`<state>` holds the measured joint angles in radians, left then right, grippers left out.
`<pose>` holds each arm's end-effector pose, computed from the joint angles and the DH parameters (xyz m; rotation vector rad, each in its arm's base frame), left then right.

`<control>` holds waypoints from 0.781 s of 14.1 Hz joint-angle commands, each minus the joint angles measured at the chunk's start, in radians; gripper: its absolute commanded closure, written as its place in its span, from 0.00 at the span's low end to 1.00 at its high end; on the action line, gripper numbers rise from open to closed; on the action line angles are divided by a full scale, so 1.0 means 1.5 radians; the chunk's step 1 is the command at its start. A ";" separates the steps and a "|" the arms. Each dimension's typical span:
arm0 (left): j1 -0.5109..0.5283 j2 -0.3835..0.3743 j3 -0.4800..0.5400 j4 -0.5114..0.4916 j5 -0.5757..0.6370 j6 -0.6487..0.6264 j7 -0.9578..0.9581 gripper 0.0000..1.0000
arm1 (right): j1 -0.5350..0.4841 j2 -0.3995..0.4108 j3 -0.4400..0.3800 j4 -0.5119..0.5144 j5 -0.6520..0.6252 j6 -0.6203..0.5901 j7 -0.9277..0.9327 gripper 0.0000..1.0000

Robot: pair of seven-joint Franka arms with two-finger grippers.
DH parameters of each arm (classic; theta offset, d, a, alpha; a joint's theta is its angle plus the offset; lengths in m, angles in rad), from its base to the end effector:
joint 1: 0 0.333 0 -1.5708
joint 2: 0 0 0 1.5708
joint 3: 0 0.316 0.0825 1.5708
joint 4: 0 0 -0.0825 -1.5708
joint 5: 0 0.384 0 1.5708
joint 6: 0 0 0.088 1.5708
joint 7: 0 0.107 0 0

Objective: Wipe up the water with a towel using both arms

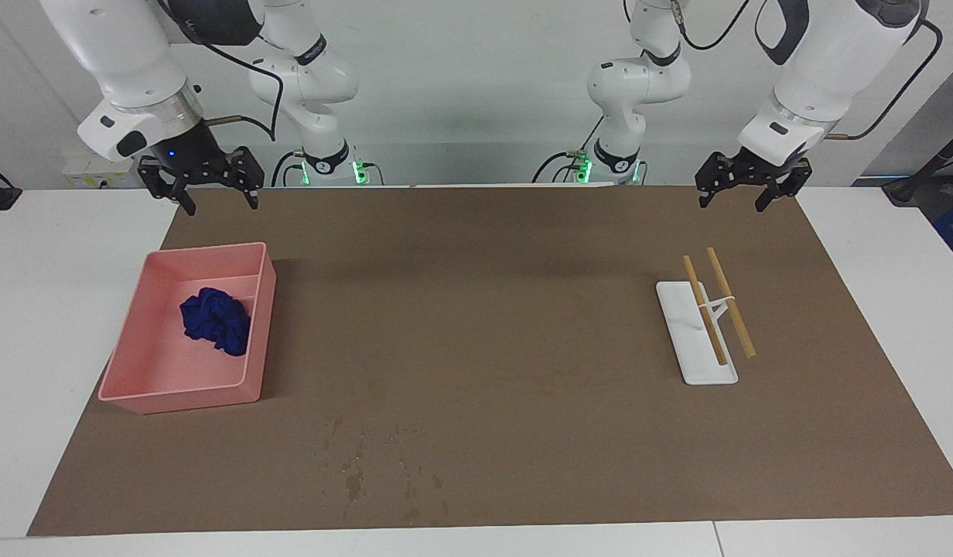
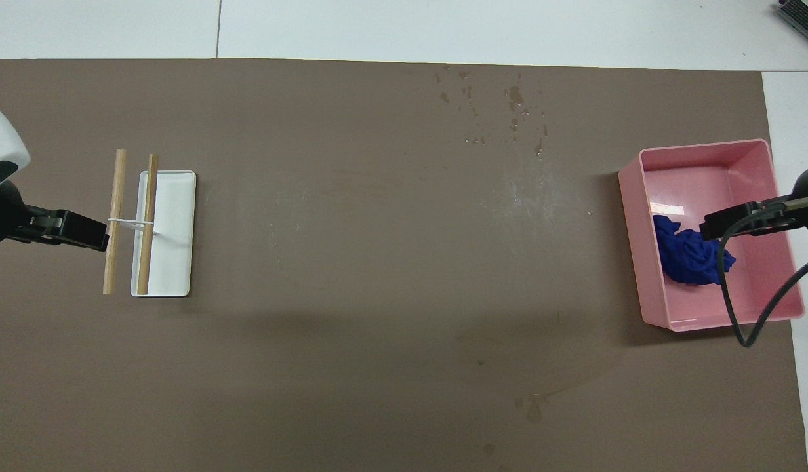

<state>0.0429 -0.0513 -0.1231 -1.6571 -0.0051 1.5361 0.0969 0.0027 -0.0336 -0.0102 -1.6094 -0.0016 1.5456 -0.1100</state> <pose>0.5314 -0.0449 0.6087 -3.1268 0.2770 0.1101 0.5410 -0.0043 0.6226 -3.1366 -0.1609 0.0475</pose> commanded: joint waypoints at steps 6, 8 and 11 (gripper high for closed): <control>0.005 -0.005 -0.002 -0.003 -0.007 -0.007 0.008 0.00 | -0.007 -0.020 0.006 -0.023 -0.019 0.020 0.051 0.00; 0.005 -0.004 -0.002 -0.003 -0.007 -0.007 0.008 0.00 | -0.005 -0.020 0.006 -0.025 -0.018 0.032 0.054 0.00; 0.005 -0.005 -0.002 -0.003 -0.007 -0.007 0.008 0.00 | -0.004 -0.020 0.007 -0.026 -0.009 0.034 0.050 0.00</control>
<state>0.0429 -0.0513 -0.1231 -1.6571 -0.0051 1.5361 0.0969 0.0037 -0.0379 -0.0085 -1.6138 -0.0184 1.5738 -0.0491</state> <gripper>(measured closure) 0.000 0.000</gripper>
